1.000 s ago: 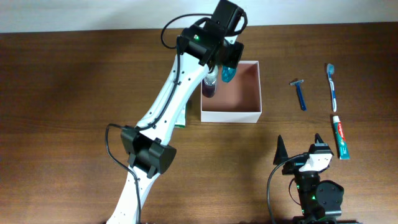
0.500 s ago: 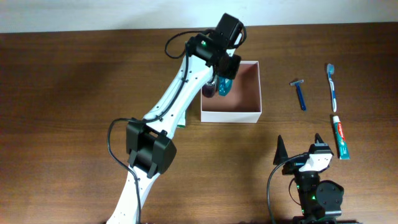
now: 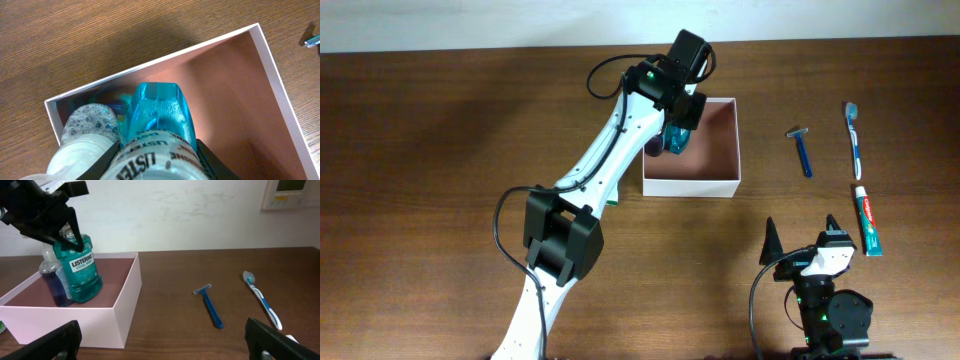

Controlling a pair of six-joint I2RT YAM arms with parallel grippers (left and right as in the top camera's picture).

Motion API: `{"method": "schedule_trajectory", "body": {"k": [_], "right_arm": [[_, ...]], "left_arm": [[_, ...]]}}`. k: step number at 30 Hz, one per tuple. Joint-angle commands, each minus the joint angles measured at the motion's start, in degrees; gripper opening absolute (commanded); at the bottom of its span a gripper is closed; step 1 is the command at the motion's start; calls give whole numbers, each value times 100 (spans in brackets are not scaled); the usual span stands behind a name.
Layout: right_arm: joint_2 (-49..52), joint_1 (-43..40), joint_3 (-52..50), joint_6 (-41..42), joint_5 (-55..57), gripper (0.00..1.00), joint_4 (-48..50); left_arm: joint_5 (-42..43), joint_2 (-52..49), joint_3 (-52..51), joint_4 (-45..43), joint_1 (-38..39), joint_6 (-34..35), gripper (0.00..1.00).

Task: Pack container
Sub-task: 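Lower the Listerine bottle beside the soap bottle and release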

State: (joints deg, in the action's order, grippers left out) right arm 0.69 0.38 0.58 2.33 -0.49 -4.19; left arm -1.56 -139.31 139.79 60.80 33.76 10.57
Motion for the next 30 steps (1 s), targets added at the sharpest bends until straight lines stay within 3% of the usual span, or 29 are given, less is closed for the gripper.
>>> {"method": "schedule_trajectory", "body": {"k": [1, 6, 11, 14, 17, 30], "right_arm": [[-48, -46, -26, -42, -55, 99, -28], [-48, -44, -26, -42, -55, 99, -28], [-48, -46, -26, -42, -55, 99, -28], [-48, -46, -26, -42, -55, 99, -28], [-48, -44, -26, -42, -52, 99, -28], [-48, -46, -26, -42, -52, 99, -28]], "left_arm": [[-105, 326, 26, -61, 13, 74, 15], [-105, 326, 26, -66, 13, 74, 26], [-105, 326, 28, -173, 13, 74, 48], [-103, 328, 28, -291, 13, 74, 49], [-105, 337, 31, -352, 13, 72, 56], [-107, 446, 822, -431, 11, 4, 56]]}}
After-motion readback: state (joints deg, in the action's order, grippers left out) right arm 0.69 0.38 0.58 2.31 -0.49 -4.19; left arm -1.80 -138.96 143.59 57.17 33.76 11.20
